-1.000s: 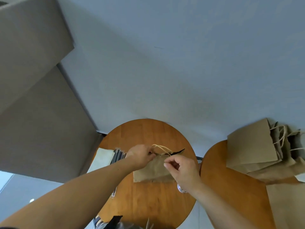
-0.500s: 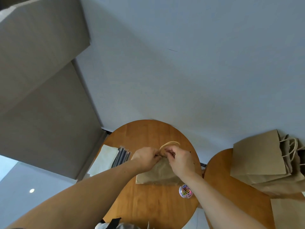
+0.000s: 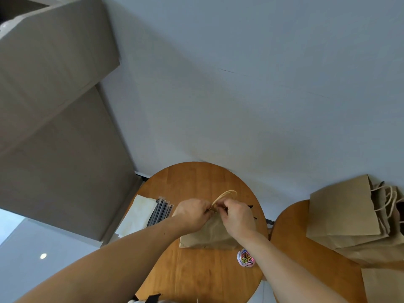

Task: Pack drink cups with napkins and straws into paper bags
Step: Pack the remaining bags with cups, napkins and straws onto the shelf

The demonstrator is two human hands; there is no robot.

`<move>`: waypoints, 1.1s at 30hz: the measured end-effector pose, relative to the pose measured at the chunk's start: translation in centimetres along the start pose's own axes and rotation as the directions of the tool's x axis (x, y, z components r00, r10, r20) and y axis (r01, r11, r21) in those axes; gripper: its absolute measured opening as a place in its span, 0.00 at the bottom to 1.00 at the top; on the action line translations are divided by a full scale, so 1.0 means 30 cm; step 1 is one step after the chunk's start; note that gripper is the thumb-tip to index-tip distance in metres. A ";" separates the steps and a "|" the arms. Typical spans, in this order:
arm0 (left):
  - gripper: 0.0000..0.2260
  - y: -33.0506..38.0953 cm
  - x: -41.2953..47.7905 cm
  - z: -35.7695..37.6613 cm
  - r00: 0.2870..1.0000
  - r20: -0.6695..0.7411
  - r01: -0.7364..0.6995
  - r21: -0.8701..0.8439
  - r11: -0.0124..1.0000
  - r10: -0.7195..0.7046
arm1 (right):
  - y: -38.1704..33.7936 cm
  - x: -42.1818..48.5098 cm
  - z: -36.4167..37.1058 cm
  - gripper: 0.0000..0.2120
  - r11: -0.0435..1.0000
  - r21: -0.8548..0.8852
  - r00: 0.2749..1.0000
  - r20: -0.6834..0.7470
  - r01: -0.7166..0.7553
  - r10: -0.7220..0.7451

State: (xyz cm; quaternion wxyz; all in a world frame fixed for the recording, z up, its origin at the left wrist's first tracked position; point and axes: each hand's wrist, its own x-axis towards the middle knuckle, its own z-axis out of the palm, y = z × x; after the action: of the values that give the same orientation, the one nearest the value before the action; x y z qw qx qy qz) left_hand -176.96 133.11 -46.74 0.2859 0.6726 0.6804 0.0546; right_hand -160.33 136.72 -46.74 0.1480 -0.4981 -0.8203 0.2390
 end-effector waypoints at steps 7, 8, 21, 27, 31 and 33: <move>0.11 0.000 -0.005 0.011 0.999 -0.039 -0.006 -0.054 0.999 0.003 | 0.005 -0.006 0.006 0.09 0.997 -0.079 0.998 0.061 0.019 -0.014; 0.11 0.001 -0.006 0.013 0.999 -0.044 -0.006 -0.064 0.998 0.003 | 0.006 -0.007 0.006 0.08 0.996 -0.093 0.998 0.061 0.012 -0.007; 0.09 -0.003 0.006 0.037 0.997 -0.075 -0.032 -0.121 0.992 0.023 | 0.014 0.018 0.015 0.08 0.977 -0.213 0.984 0.171 -0.022 0.059; 0.09 -0.006 0.004 0.040 0.997 -0.072 -0.034 -0.115 0.993 0.026 | 0.020 0.025 0.024 0.08 0.969 -0.247 0.981 0.192 0.019 0.030; 0.08 -0.005 0.010 0.036 0.999 -0.052 -0.018 -0.104 0.994 0.013 | 0.032 0.009 0.037 0.05 0.983 -0.180 0.992 0.129 0.025 -0.001; 0.08 0.000 0.019 0.024 0.999 -0.033 -0.014 -0.091 0.996 0.011 | 0.041 -0.013 0.038 0.05 0.994 -0.104 0.996 0.088 0.017 -0.008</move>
State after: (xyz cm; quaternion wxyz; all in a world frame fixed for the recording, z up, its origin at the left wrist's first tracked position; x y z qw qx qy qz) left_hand -176.57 133.41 -47.52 0.3050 0.6621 0.6774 0.0985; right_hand -159.78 136.58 -48.38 0.0871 -0.4892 -0.8404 0.2164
